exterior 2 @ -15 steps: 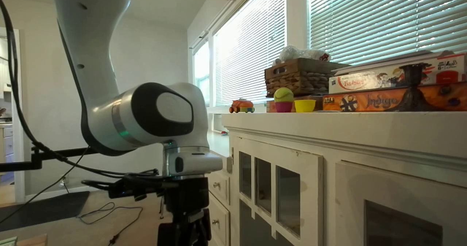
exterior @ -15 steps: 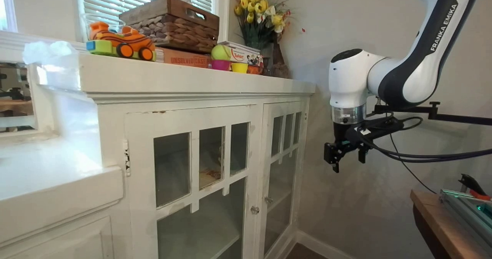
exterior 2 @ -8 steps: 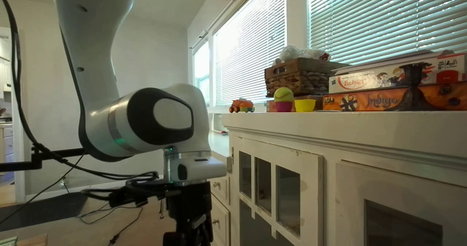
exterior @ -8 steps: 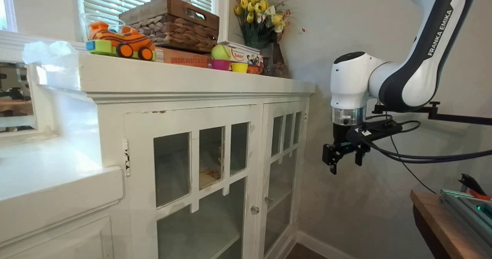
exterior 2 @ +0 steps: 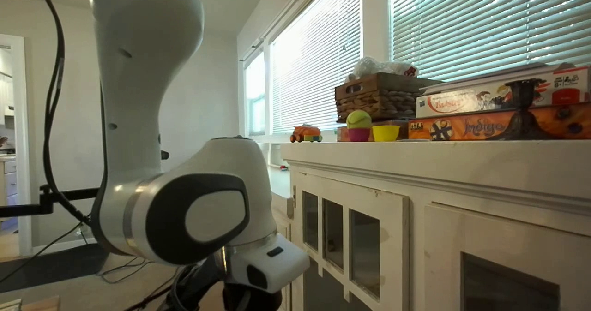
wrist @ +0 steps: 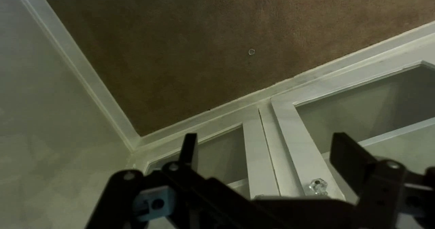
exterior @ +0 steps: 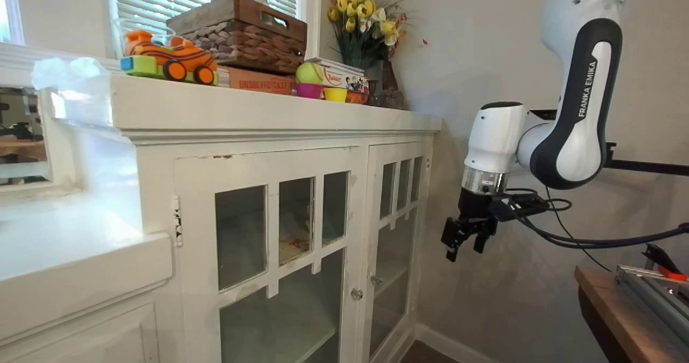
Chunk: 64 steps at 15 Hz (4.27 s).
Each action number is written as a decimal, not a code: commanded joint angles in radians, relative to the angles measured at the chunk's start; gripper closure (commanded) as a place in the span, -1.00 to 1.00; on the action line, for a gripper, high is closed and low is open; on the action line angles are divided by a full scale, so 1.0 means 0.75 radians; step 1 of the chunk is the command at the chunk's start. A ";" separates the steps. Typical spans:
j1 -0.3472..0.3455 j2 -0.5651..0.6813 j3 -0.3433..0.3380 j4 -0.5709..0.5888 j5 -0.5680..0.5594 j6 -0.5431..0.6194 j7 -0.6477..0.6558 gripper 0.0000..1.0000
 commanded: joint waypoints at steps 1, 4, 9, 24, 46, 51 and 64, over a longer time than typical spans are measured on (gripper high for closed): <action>-0.054 0.128 0.042 0.102 -0.011 0.039 -0.086 -1.00; 0.020 0.096 -0.035 0.099 0.000 -0.007 -0.027 -1.00; 0.144 0.099 -0.141 0.164 0.000 -0.048 0.026 -1.00; -0.071 0.384 0.052 0.384 0.249 0.213 -0.446 -1.00; -0.249 0.698 0.396 0.713 0.811 0.153 -1.307 -1.00; -0.221 0.763 0.395 0.793 0.814 0.114 -1.326 -1.00; -0.119 0.782 0.314 0.834 0.886 0.100 -1.309 -1.00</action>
